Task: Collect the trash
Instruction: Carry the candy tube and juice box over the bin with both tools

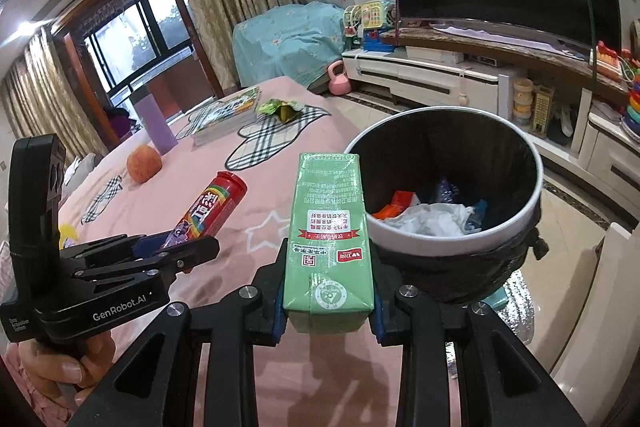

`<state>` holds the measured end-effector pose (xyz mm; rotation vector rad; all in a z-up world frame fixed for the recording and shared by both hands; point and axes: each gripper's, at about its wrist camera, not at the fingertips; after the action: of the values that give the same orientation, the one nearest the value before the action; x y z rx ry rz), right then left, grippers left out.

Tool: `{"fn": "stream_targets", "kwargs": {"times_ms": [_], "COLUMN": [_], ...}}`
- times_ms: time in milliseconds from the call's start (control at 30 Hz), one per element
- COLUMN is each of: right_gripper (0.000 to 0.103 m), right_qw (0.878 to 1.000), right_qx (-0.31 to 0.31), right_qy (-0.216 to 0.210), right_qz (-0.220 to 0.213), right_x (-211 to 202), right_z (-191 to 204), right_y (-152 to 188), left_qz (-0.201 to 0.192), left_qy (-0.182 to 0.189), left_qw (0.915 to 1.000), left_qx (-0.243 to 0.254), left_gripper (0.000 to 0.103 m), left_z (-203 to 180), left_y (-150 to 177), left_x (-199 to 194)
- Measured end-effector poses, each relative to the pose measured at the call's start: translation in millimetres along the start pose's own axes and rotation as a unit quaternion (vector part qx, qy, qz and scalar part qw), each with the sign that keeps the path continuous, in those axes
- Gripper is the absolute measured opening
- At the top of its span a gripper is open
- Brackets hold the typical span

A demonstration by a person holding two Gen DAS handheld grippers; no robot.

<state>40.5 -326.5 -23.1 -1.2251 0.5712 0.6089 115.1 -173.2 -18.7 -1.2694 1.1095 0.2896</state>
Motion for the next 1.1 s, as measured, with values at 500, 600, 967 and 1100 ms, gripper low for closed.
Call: {"fn": "stream_targets", "kwargs": {"times_ms": [500, 600, 967, 1100], "right_gripper": [0.031, 0.031, 0.031, 0.031], "right_qw": [0.999, 0.999, 0.999, 0.998], "right_qx": [0.024, 0.028, 0.035, 0.034], "right_qy": [0.025, 0.028, 0.039, 0.042], "right_qz": [-0.014, -0.016, -0.017, -0.017], "right_x": [-10.5, -10.9, -10.1, -10.3], "right_z": [-38.1, -44.8, -62.1, -66.0], "right_y": [-15.9, -19.6, -29.5, -31.7], "left_qz": [-0.003, -0.004, -0.005, -0.005], "left_qy": [0.018, 0.021, 0.029, 0.03], "left_qw": [0.9996, 0.9994, 0.9985, 0.9983], "left_qx": [0.023, 0.028, 0.046, 0.051], "left_gripper": [0.034, 0.034, 0.034, 0.034], "left_z": [-25.9, -31.9, -51.2, -58.1], "left_y": [-21.9, -26.9, -43.7, -48.0], "left_x": [6.1, 7.3, 14.3, 16.0]}}
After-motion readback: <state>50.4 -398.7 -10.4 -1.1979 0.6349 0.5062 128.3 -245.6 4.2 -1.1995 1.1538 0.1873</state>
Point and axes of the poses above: each gripper's, at about its wrist camera, not at the fingertips, and x roughly the way its jaws point, z to its left, y to its underside, and after that the axes turned 4 degrees about z, right-handed
